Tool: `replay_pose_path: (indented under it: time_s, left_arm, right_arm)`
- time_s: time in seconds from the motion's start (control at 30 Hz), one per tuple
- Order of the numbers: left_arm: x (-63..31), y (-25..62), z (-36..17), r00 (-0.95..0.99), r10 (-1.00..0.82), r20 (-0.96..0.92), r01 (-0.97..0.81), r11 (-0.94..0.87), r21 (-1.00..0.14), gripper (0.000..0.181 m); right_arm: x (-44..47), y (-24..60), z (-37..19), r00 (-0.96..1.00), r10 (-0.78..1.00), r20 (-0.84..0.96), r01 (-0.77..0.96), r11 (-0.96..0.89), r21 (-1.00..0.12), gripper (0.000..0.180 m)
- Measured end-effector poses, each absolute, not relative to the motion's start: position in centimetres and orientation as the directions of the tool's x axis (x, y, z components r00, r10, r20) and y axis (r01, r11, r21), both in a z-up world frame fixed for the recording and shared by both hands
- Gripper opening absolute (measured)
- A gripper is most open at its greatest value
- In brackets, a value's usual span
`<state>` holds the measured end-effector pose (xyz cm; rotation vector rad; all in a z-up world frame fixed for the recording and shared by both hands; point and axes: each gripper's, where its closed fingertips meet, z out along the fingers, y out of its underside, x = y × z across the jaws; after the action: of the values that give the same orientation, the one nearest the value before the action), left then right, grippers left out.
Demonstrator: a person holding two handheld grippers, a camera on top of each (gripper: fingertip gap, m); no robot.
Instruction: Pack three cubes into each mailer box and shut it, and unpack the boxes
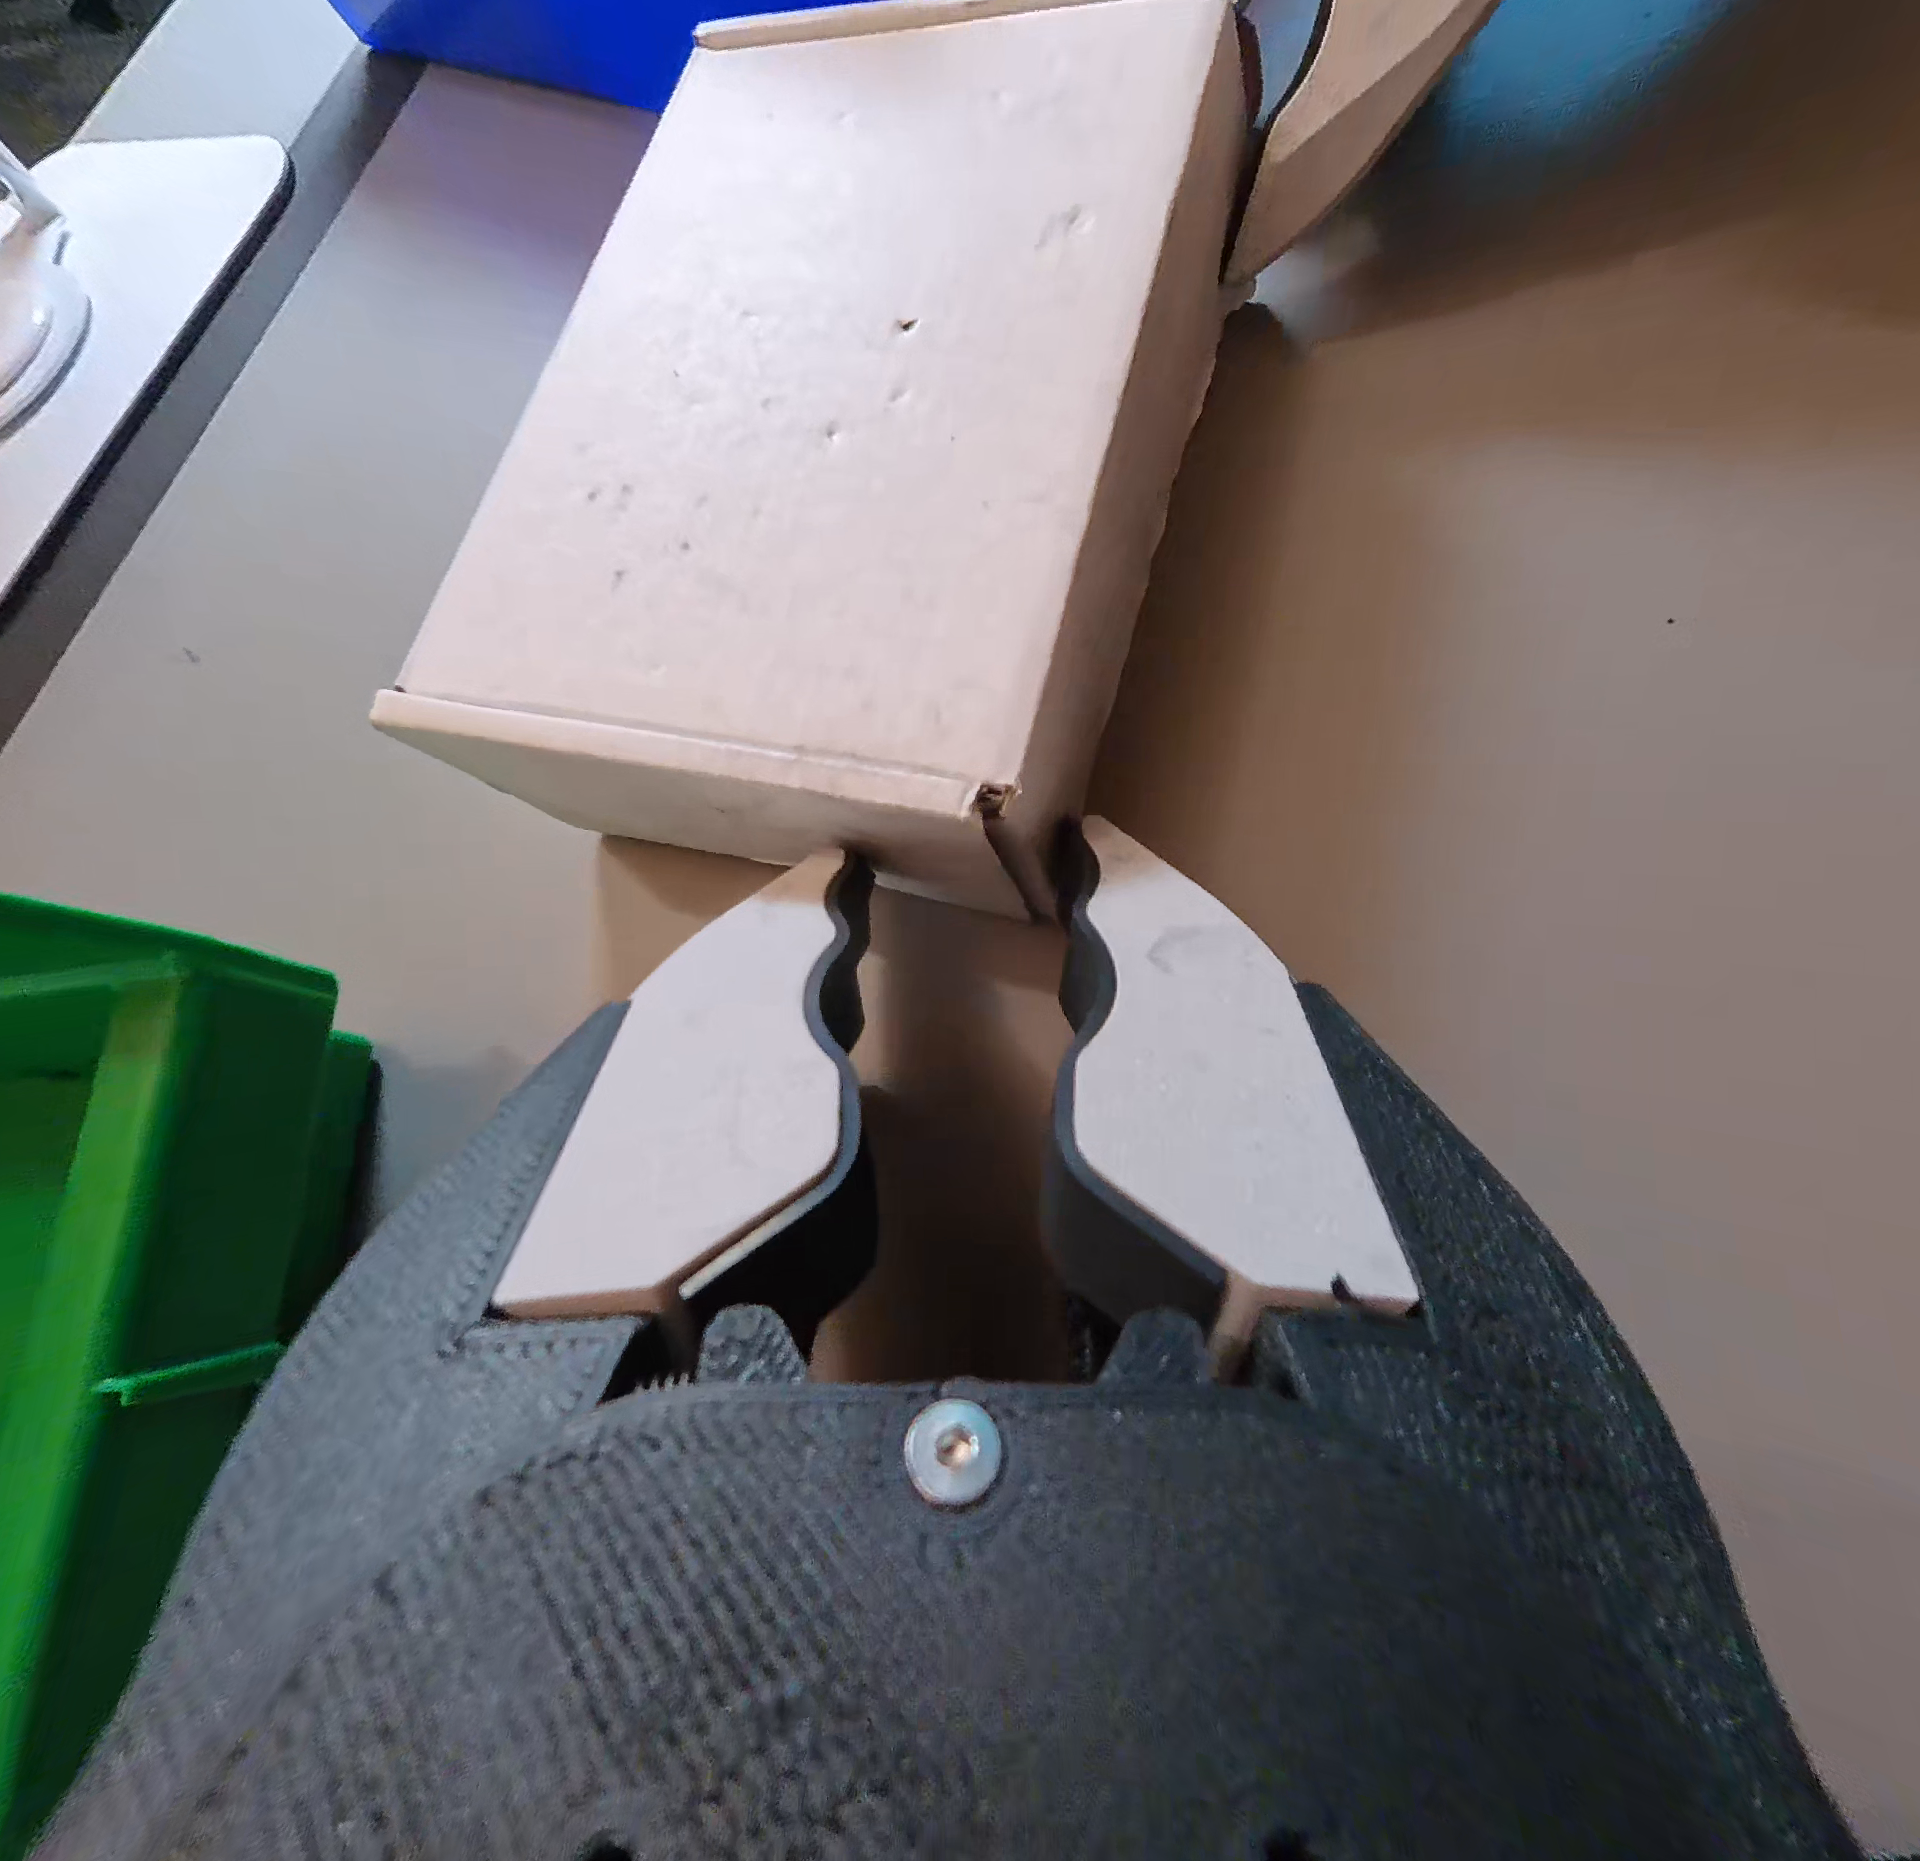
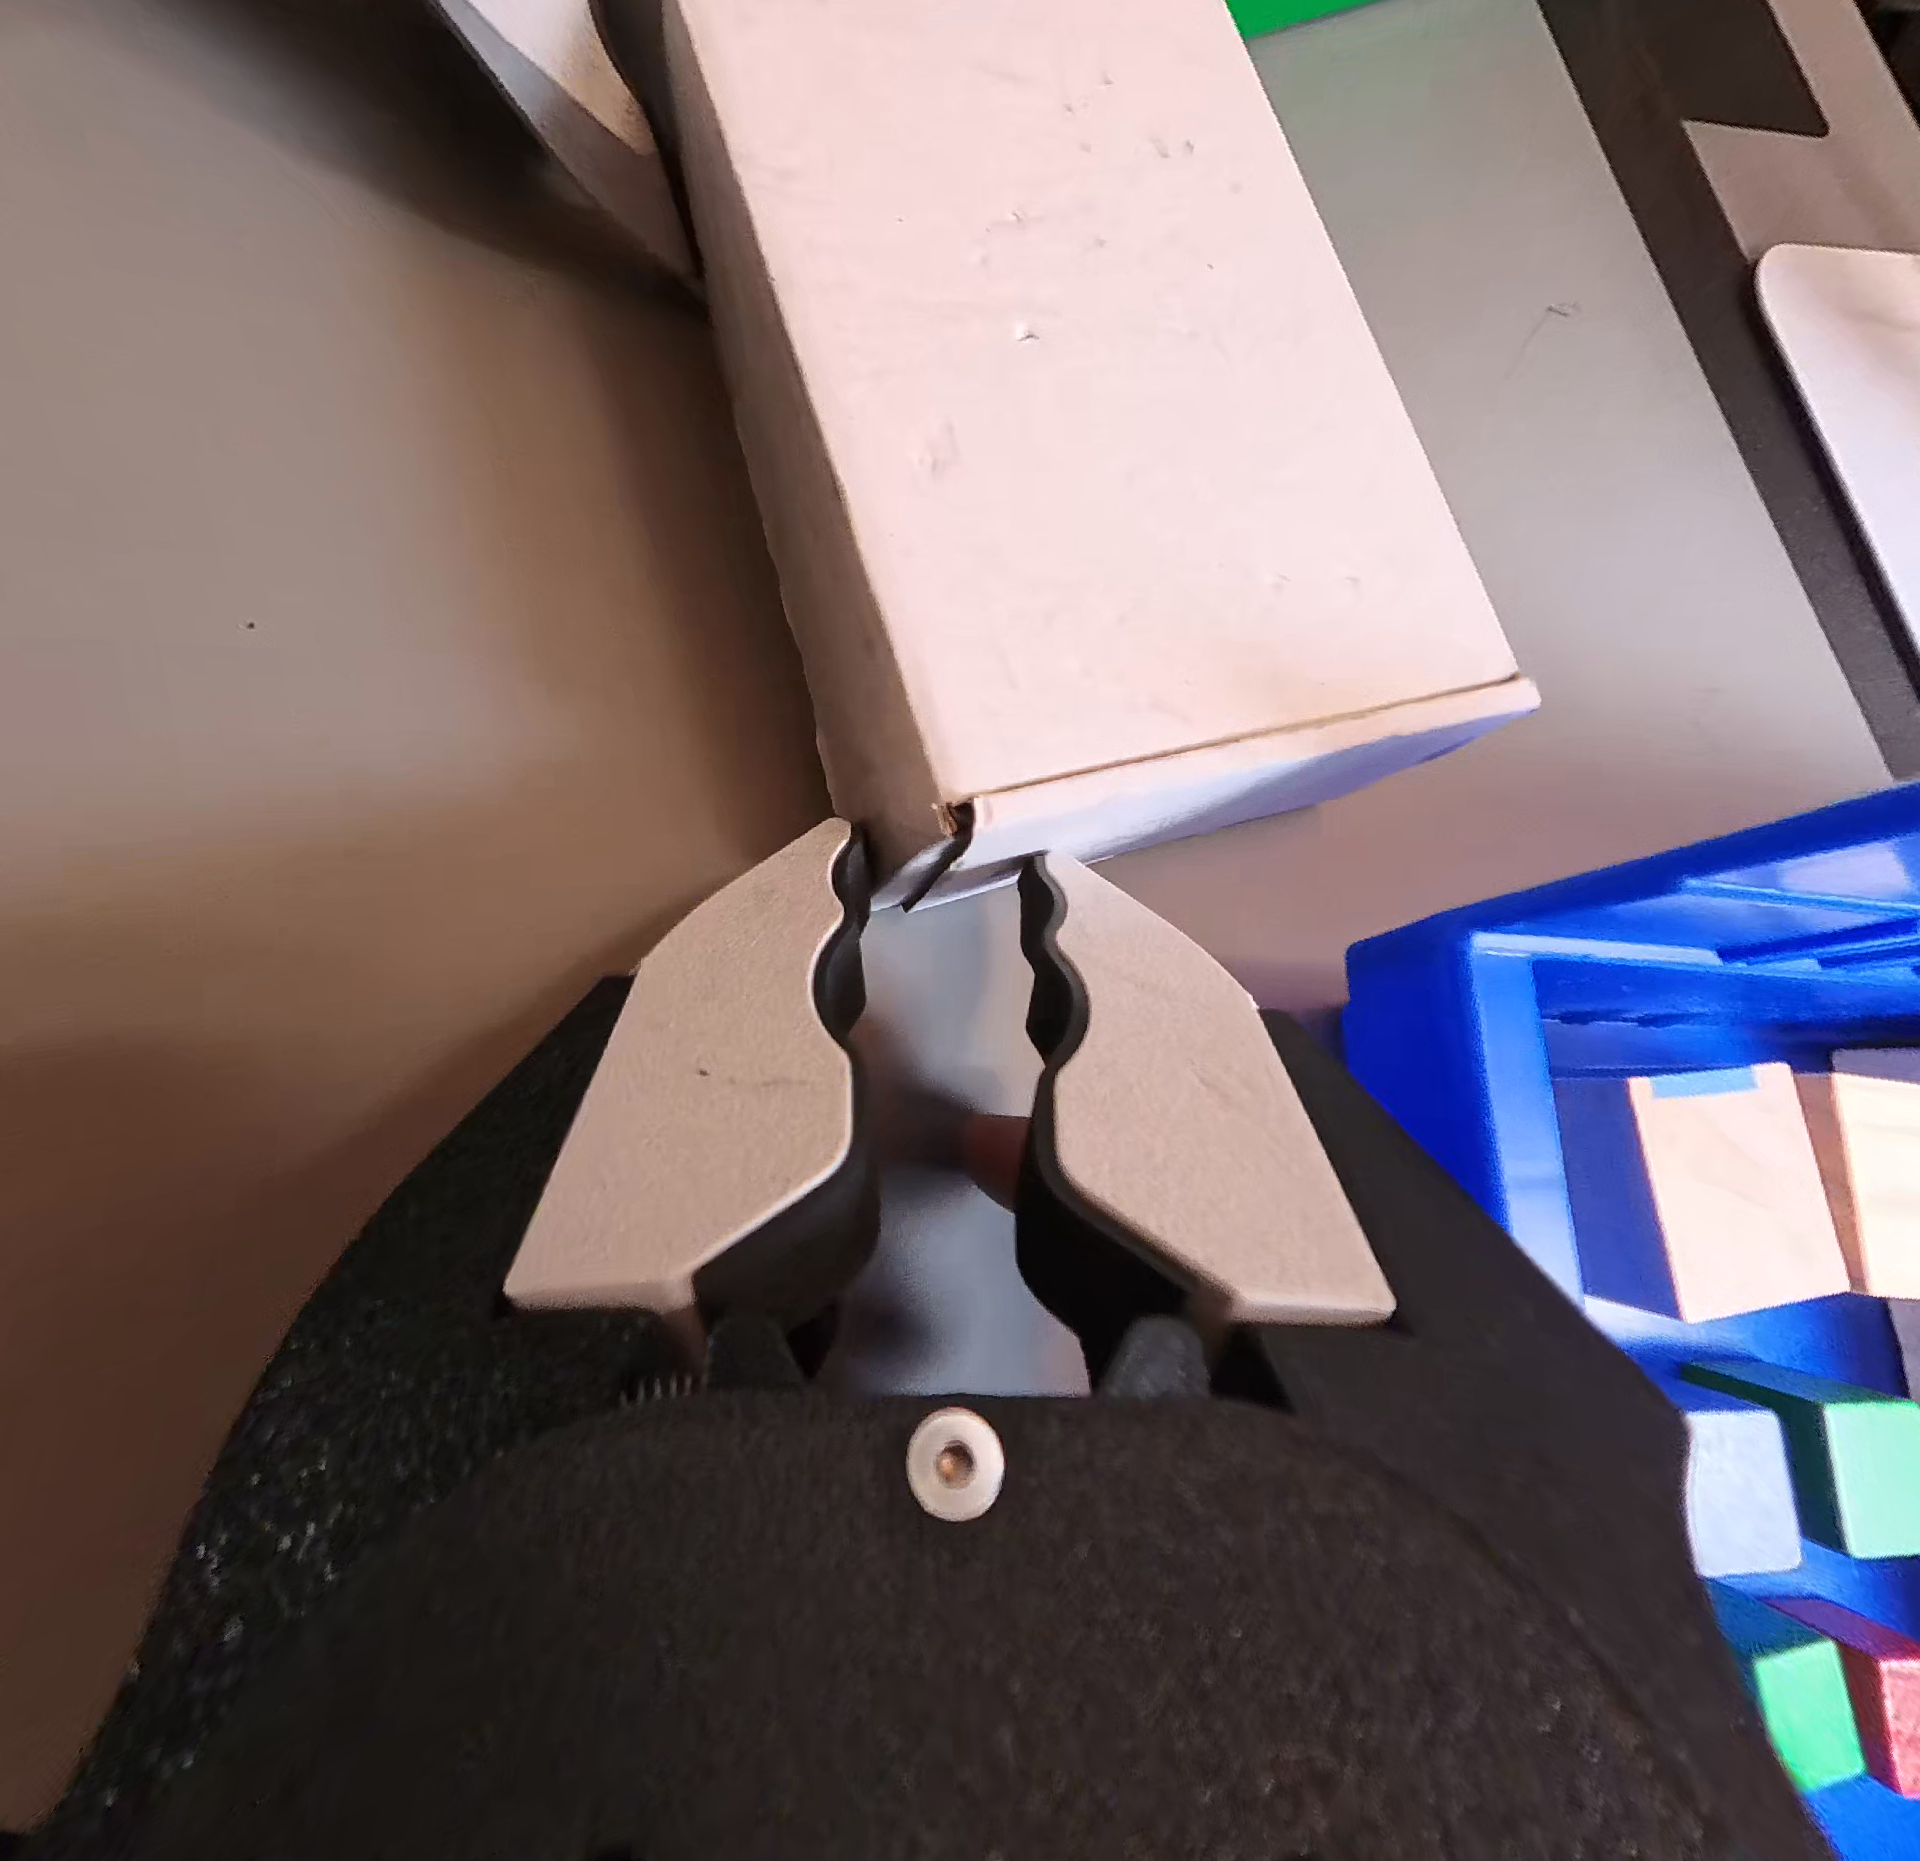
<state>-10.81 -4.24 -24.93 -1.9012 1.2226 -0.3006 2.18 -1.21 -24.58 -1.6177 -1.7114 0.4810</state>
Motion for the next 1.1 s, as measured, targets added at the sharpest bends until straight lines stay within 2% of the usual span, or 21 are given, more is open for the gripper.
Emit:
replay_pose_path:
  time_s: [0.1, 0.23, 0.43, 0.7, 0.93, 1.03, 1.1]
  left_arm:
    - [-10.8, -4.3, -25.0, 0.507, -0.838, -0.203, -0.628, -0.197, -0.753, 0.036]
    - [-11.0, -4.5, -25.1, 0.511, -0.845, -0.159, -0.614, -0.229, -0.755, 0.038]
    - [-11.2, -5.3, -25.2, 0.467, -0.864, -0.187, -0.641, -0.186, -0.745, 0.039]
    - [-11.4, -5.0, -25.3, 0.451, -0.86, -0.24, -0.675, -0.153, -0.721, 0.033]
    - [-11.4, -5.1, -25.3, 0.464, -0.856, -0.227, -0.671, -0.172, -0.721, 0.033]
    - [-11.3, -5.4, -25.3, 0.471, -0.858, -0.205, -0.661, -0.188, -0.727, 0.035]
    - [-11.5, -5.8, -25.3, 0.471, -0.854, -0.222, -0.673, -0.185, -0.716, 0.048]
  right_arm:
    - [2.3, -1.4, -24.6, 0.035, 0.966, 0.257, 0.694, 0.162, -0.701, 0.028]
    - [2.4, -2.3, -24.6, 0.04, 0.984, 0.176, 0.687, 0.101, -0.719, 0.03]
    - [2.5, -3.1, -24.7, -0.027, 0.974, 0.226, 0.692, 0.182, -0.699, 0.03]
    - [2.3, -3.0, -24.9, -0.054, 0.947, 0.316, 0.697, 0.262, -0.667, 0.016]
    - [2.4, -3.1, -24.9, -0.022, 0.956, 0.293, 0.71, 0.222, -0.668, 0.015]
    - [2.8, -3.7, -24.7, -0.028, 0.967, 0.252, 0.738, 0.19, -0.647, 0.021]
    - [3.5, -4.2, -23.8, -0.025, 0.976, 0.219, 0.763, 0.16, -0.626, 0.043]
